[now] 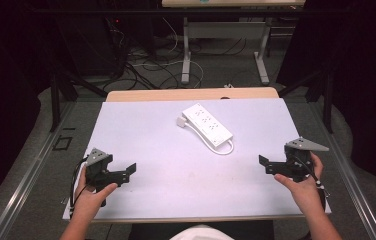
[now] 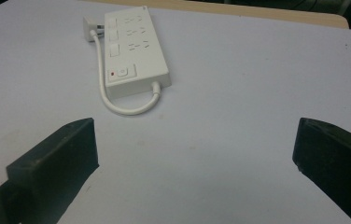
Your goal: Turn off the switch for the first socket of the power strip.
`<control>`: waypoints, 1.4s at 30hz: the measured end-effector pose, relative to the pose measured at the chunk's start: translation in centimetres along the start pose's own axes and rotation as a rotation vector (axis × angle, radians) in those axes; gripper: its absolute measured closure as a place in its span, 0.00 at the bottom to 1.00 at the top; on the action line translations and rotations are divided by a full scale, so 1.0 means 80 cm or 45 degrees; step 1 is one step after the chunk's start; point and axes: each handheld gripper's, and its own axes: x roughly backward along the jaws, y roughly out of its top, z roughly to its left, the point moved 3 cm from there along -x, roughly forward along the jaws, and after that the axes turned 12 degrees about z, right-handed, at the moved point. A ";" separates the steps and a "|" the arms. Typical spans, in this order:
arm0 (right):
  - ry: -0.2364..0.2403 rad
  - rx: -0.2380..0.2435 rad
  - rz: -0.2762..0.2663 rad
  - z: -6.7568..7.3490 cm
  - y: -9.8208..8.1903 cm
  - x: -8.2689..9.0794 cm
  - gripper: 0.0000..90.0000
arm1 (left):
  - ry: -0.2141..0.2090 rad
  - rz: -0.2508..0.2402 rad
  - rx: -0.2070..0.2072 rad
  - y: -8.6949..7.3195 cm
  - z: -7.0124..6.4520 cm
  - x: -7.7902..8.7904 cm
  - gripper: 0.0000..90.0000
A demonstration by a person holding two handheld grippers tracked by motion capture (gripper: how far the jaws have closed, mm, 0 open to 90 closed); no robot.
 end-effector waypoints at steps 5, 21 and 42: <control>0.008 -0.002 0.015 0.001 -0.004 -0.004 0.00 | 0.027 -0.004 -0.047 0.001 -0.006 0.000 0.00; -0.016 0.052 -0.016 0.007 -0.001 -0.012 0.00 | 0.037 -0.017 -0.049 -0.003 -0.011 0.002 0.00; 0.034 0.098 0.009 0.033 0.025 -0.015 0.00 | 0.050 -0.023 -0.032 -0.006 -0.010 0.006 0.01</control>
